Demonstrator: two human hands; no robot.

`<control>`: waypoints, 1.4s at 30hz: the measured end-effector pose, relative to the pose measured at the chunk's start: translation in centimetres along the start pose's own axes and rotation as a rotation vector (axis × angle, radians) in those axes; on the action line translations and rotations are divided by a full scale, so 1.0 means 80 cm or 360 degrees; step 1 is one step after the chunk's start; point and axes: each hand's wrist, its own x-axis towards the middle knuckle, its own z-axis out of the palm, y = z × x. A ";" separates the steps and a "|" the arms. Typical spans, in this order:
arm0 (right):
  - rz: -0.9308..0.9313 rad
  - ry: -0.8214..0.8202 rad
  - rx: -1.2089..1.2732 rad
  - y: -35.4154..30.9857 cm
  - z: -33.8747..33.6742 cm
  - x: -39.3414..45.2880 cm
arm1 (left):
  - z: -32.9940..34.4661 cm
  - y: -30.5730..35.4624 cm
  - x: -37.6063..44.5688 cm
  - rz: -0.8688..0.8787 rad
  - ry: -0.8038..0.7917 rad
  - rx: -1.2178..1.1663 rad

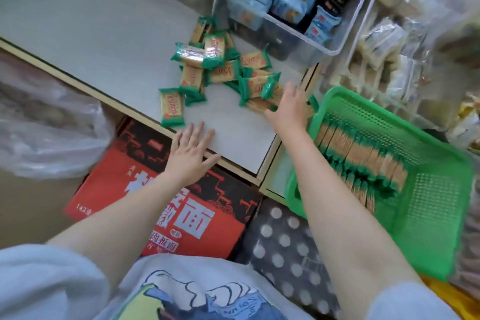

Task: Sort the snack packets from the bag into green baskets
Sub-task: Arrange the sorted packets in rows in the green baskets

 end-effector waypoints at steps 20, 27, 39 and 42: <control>-0.0304 -0.0343 -0.0202 -0.042 0.004 0.088 | 0.004 -0.003 0.003 0.0021 -0.0010 -0.0021; -0.0197 -0.0547 -0.0326 -0.035 0.024 0.063 | 0.004 -0.002 0.002 0.0025 -0.0006 0.0032; 0.0062 -0.0275 0.0811 -0.033 -0.039 -0.026 | -0.057 0.016 0.008 -0.0152 -0.0196 -0.0650; 0.0101 -0.0513 0.1117 -0.045 -0.046 -0.072 | -0.104 0.053 0.005 -0.0429 -0.0331 -0.1978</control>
